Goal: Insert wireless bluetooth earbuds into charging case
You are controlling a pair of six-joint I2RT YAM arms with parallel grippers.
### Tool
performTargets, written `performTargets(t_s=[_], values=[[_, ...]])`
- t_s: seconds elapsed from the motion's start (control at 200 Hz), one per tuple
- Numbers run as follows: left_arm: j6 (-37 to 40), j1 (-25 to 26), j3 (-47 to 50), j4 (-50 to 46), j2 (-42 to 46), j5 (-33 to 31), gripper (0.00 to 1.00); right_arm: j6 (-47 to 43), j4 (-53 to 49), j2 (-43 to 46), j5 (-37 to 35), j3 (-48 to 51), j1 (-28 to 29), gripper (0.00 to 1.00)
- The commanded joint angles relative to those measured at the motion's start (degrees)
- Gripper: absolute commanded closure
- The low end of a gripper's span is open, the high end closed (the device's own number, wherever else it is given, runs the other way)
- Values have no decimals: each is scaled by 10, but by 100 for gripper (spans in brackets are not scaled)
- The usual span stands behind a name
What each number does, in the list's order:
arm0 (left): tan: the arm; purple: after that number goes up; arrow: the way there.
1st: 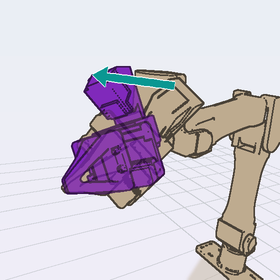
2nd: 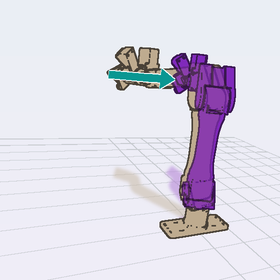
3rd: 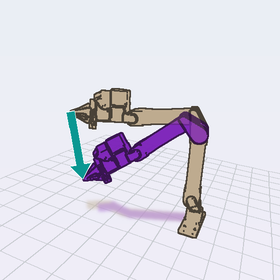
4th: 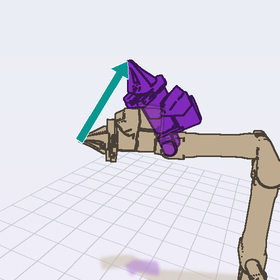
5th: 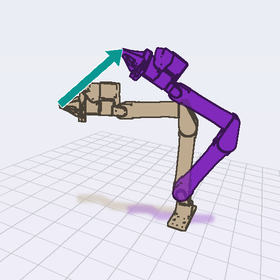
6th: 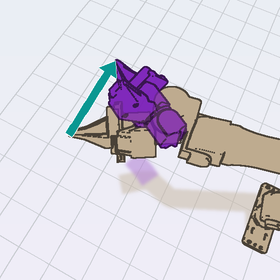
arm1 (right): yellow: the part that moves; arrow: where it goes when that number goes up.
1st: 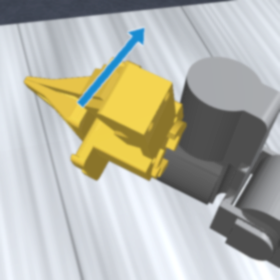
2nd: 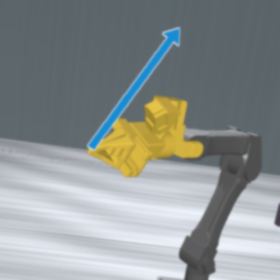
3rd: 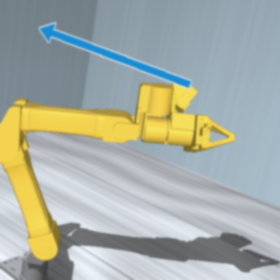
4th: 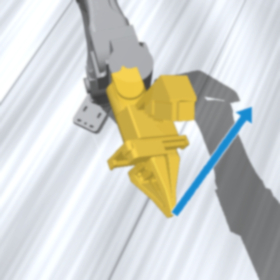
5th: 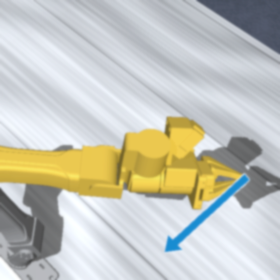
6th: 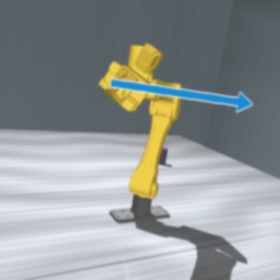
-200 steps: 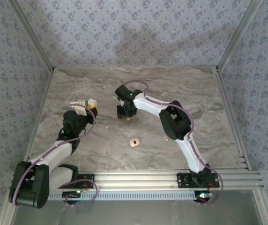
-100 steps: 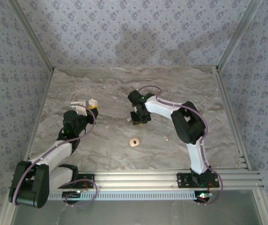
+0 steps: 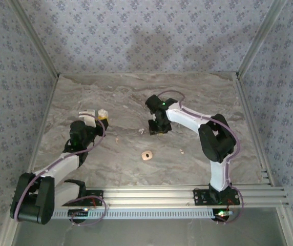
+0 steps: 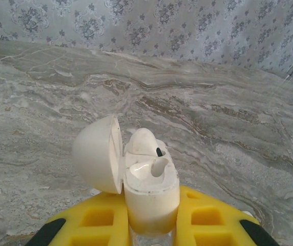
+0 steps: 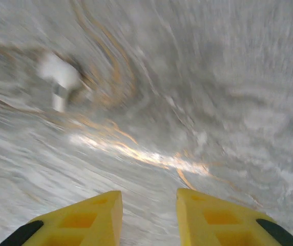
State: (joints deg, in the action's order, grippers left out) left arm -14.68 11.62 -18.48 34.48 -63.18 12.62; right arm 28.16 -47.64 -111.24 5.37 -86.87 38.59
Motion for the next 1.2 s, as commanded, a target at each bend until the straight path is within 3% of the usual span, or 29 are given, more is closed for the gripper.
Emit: performTargets(t_s=[0.0, 0.16, 0.665, 1.194], values=[[-4, -4, -28, 14, 3, 10, 87, 58, -27, -22, 9, -62, -2, 64], [0, -4, -28, 9, 7, 10, 86, 98, -14, -62, 24, -100, -3, 63], [5, -4, -30, 9, 3, 10, 86, 86, -8, -175, 60, -185, 2, 65], [9, -4, -29, 7, 4, 8, 86, 84, -59, -227, 32, -220, 22, 67]])
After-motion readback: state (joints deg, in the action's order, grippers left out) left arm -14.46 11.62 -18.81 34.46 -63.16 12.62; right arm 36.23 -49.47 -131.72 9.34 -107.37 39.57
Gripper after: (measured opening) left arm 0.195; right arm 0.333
